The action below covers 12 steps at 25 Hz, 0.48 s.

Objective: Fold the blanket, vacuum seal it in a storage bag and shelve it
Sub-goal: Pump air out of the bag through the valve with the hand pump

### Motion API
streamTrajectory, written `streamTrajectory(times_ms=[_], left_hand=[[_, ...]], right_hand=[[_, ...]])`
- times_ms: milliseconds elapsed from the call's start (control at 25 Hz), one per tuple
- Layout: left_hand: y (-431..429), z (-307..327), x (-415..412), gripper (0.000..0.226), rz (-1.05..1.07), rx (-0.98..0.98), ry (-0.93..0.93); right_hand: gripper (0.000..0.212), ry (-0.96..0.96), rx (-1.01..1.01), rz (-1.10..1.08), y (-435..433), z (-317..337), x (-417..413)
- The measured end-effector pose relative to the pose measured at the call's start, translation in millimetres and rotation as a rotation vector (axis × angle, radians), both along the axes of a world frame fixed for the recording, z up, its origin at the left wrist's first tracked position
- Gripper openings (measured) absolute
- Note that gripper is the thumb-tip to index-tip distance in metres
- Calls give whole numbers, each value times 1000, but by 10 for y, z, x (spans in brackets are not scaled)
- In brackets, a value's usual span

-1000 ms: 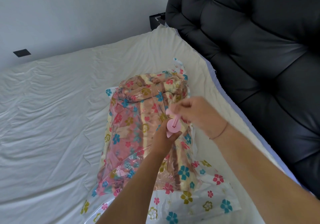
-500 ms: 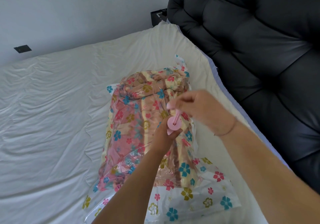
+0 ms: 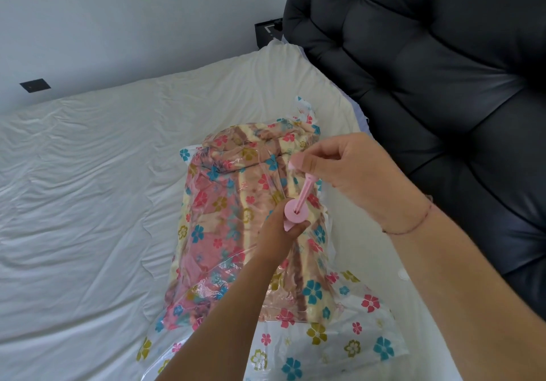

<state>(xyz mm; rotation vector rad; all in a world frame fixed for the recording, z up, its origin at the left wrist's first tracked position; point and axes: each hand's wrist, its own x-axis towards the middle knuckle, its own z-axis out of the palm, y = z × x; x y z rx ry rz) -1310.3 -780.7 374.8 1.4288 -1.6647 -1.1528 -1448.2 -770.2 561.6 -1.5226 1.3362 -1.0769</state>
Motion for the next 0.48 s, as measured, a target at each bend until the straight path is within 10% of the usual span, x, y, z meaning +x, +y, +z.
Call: streamTrajectory(times_ms=[240, 480], left_hand=[[66, -22, -54, 35, -32, -26, -47], [7, -61, -17, 40, 9, 20, -16]], right_hand=[[27, 349, 246, -1, 54, -898, 133], [23, 23, -53, -56, -12, -43, -85]])
